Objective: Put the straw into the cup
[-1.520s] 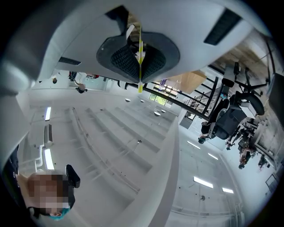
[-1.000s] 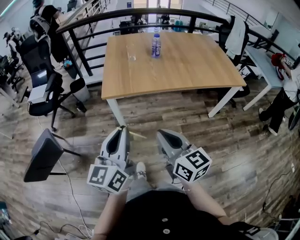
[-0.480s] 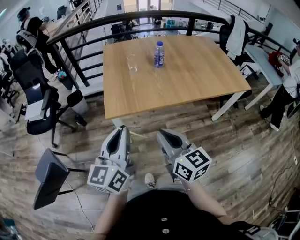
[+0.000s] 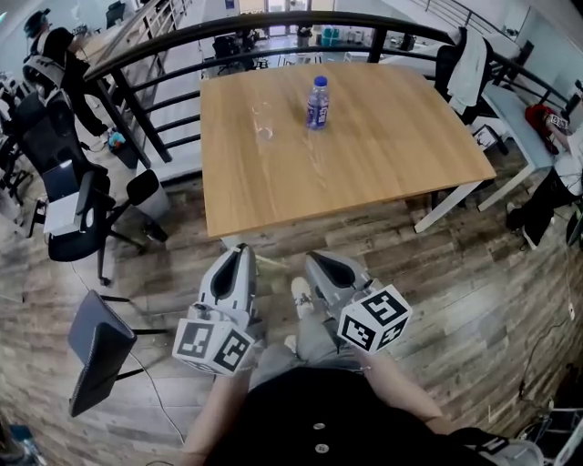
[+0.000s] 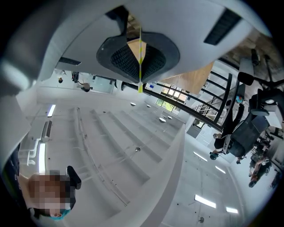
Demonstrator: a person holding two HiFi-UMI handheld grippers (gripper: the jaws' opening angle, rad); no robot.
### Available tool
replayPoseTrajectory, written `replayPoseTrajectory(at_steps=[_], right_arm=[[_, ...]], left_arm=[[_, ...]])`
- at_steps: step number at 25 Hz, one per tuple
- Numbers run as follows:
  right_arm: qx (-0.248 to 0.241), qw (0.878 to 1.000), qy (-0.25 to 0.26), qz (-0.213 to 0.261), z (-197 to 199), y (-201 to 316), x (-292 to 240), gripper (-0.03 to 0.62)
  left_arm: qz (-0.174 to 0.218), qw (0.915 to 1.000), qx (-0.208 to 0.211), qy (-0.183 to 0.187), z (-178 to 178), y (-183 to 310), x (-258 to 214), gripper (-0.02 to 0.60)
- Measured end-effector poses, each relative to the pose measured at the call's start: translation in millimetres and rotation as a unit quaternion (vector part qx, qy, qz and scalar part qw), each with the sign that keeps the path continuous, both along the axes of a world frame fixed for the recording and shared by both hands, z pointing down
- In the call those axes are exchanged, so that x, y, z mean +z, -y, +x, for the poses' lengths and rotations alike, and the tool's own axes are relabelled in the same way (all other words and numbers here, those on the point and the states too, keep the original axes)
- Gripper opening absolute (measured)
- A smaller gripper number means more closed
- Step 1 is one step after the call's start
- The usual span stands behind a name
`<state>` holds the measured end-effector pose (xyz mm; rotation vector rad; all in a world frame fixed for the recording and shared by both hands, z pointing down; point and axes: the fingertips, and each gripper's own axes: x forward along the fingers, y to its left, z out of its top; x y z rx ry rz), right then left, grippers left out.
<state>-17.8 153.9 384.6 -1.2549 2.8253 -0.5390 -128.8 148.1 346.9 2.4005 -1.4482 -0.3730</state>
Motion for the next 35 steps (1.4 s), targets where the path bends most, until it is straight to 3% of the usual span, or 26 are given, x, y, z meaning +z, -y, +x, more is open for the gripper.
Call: replayPoseTrajectory(at_steps=[9, 21, 35], right_arm=[[-0.003, 1.0, 0.013, 0.013, 1.8, 78.4, 1.5, -0.002], [-0.032, 0.999, 0.019, 0.017, 0.4, 222.8, -18.1, -0.002], [-0.073, 0.997, 0.023, 0.033, 20.0, 356.8, -18.5, -0.002]], left_arm=[[-0.004, 0.9999, -0.015, 0.004, -3.0, 63.5, 7.9, 0.028], [0.004, 0.9988, -0.049, 0.006, -8.1, 202.5, -14.2, 0.028], [0.014, 0.9965, -0.082, -0.004, 14.1, 337.6, -11.8, 0.028]])
